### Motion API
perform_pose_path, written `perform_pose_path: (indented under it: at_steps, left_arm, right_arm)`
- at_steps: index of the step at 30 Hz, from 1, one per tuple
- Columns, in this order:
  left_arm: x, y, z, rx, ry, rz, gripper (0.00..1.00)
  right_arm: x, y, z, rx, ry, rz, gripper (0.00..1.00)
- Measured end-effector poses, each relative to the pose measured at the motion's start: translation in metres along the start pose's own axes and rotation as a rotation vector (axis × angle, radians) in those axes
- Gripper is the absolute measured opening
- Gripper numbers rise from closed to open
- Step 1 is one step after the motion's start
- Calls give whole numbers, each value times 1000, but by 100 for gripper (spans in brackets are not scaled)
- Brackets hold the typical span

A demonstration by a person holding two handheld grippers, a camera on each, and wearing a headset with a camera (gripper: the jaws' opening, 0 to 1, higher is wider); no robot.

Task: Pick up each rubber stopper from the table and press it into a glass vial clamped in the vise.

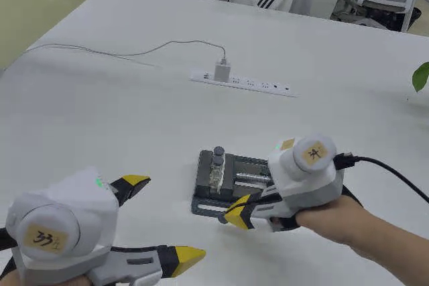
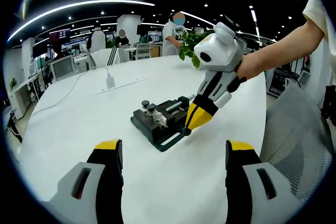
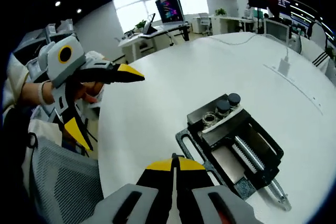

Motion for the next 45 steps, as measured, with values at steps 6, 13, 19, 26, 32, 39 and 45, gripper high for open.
perform_pose_path:
  at_steps: [6, 13, 19, 26, 32, 39, 45]
  left_arm:
    - [-12, -5, -1, 18, -39, 8, 74]
    - [-31, -16, -1, 78, -107, 72, 62]
    - [-39, -23, -1, 116, -133, 95, 48]
    - [-43, -29, 1, 159, -173, 71, 33]
    - [-47, -33, 4, 165, -216, 27, 26]
    - [-50, -32, 7, 156, -235, 26, 17]
    - [-52, -33, 9, 167, -233, 24, 13]
  right_arm:
    - [-11, 1, -17, -14, -137, 185, 0]
    - [-27, 11, -37, -73, -329, 464, 0]
    - [-38, 21, -53, -178, -509, 760, 0]
    - [-45, 36, -58, -242, -603, 915, 0]
    - [-50, 42, -63, -288, -713, 1113, 0]
    - [-48, 40, -62, -324, -730, 1172, 0]
    - [-42, 38, -60, -320, -722, 1189, 0]
Point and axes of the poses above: the centre of the closed fingertips' face, and the gripper's own axes: z roughly forward along the fingers, y roughly to its left, x roughly out of its underside, the point moved 7 cm from there along -z, roughly backward along the fingers, and after that the axes turned 15 degrees about -z, right-handed, at the moved point
